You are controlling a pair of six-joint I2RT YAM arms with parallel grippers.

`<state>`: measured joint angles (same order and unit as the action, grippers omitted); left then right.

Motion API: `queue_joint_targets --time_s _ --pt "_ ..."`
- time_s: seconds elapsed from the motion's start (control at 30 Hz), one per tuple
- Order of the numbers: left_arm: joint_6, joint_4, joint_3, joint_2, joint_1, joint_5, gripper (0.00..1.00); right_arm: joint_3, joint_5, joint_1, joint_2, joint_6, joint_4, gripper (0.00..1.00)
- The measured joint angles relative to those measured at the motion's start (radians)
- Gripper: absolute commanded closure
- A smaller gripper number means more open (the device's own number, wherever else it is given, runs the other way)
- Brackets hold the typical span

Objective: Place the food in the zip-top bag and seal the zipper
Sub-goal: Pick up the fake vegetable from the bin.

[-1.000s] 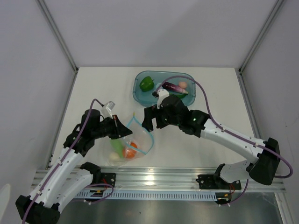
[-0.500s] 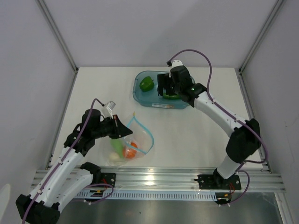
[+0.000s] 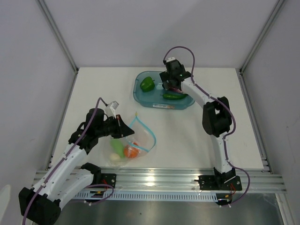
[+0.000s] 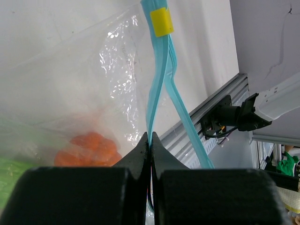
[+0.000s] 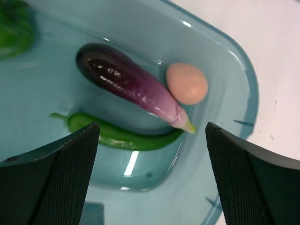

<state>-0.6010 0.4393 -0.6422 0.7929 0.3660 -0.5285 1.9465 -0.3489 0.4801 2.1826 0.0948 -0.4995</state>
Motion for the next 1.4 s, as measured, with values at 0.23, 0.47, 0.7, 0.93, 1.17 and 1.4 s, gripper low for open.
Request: queue_joint_targets --time_s 0.23,0.47,0.7,0.93,1.17,1.4 --pt "0.002 -0.029 0.023 0.046 0.000 -0.003 0.99 0.042 0.049 -0.024 0.129 0.110 -0.085 0.09" --pt "0.004 -0.066 0.025 0.084 0.000 -0.014 0.99 0.042 0.203 -0.044 0.132 0.158 -0.140 0.13" --pt "0.003 -0.080 0.026 0.089 0.000 -0.026 1.00 0.029 0.259 -0.053 0.130 0.169 -0.138 0.13" --pt "0.003 -0.087 0.028 0.091 0.000 -0.029 1.00 0.028 0.227 -0.054 0.130 0.177 -0.109 0.13" --pt "0.003 -0.091 0.028 0.106 0.000 -0.033 0.99 0.060 0.192 -0.058 0.141 0.208 -0.101 0.16" --pt "0.004 -0.099 0.034 0.118 0.000 -0.034 0.99 0.095 0.185 -0.066 0.186 0.221 -0.064 0.22"
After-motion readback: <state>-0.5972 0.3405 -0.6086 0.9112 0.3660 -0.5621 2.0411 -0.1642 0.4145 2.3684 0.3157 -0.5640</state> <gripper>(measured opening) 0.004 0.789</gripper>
